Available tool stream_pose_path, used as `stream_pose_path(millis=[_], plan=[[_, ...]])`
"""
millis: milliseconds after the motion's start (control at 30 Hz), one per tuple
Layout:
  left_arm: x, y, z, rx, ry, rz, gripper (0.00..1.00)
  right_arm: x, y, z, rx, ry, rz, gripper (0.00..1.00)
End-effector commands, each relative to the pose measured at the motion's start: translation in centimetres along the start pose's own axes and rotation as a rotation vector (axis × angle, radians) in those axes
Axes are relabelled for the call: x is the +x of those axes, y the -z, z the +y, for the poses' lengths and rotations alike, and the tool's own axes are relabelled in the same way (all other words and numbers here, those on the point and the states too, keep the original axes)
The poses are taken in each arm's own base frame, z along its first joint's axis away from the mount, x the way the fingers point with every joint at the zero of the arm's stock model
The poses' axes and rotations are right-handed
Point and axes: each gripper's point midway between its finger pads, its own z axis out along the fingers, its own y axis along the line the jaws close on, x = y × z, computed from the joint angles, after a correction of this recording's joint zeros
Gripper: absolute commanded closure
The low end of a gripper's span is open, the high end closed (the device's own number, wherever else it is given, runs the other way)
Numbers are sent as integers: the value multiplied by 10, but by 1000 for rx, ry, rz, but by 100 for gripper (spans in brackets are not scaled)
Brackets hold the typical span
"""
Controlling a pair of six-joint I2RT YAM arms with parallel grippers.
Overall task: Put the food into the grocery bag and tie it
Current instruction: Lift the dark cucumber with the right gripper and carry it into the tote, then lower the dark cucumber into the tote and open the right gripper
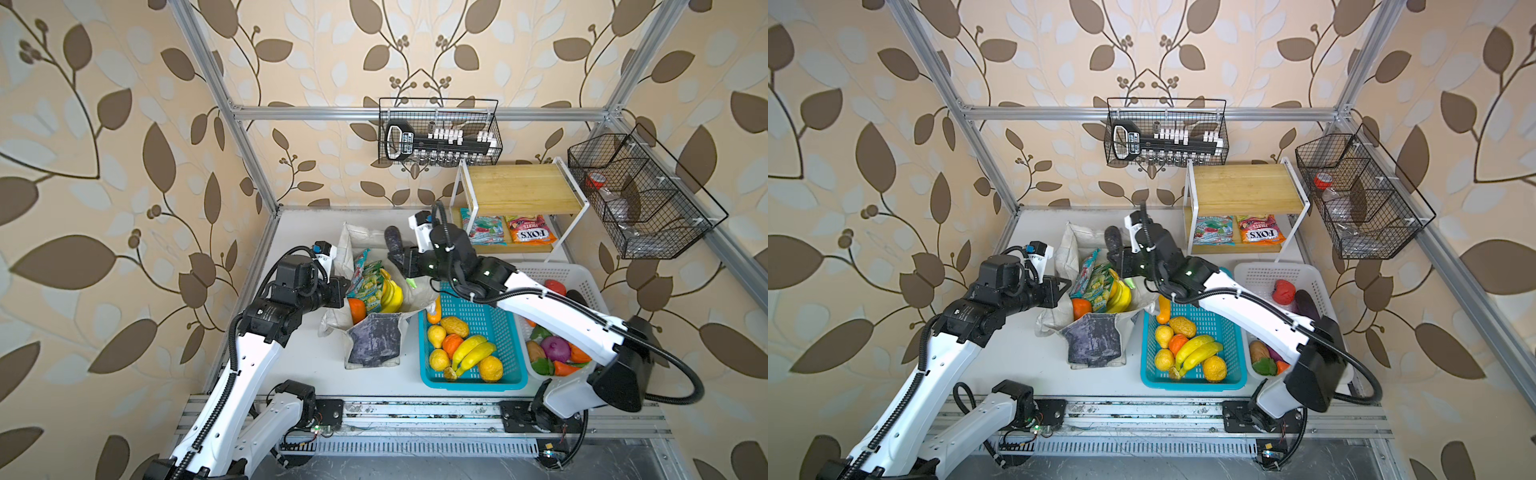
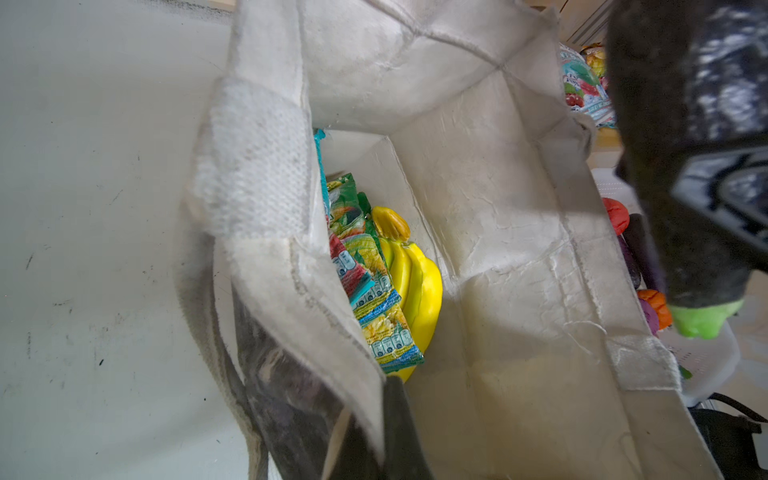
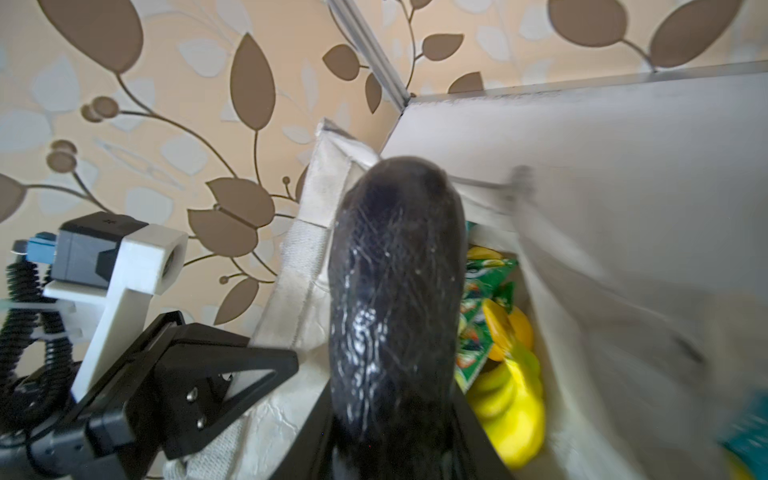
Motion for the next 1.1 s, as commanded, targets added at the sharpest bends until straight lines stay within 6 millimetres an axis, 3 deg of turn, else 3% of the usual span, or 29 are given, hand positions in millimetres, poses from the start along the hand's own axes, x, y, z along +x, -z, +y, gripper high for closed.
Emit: stream_pose_path(millis=[0,233,467,567,700,900,1033,1067], plan=[[-27,11,-13,39,-1,-79,100,21,-23,16,-54,11,89,78],[-43,16,-18,32,13,-82,100,34,-58,-1,44,34,99,77],[-53,18,-15,0,14,-107,100,80,-93,-42,172,55,152,72],[-54,15,-6,-45,23,-110,100,93,-105,-47,174,59,180,69],[-52,11,4,-90,34,-105,100,103,-115,-43,156,64,227,57],[-55,9,22,-189,69,-112,100,91,-115,-36,130,69,223,46],[-57,8,32,-241,109,-102,100,66,-94,-20,117,98,175,27],[-57,7,34,-252,112,-100,100,59,-87,-16,111,103,158,16]])
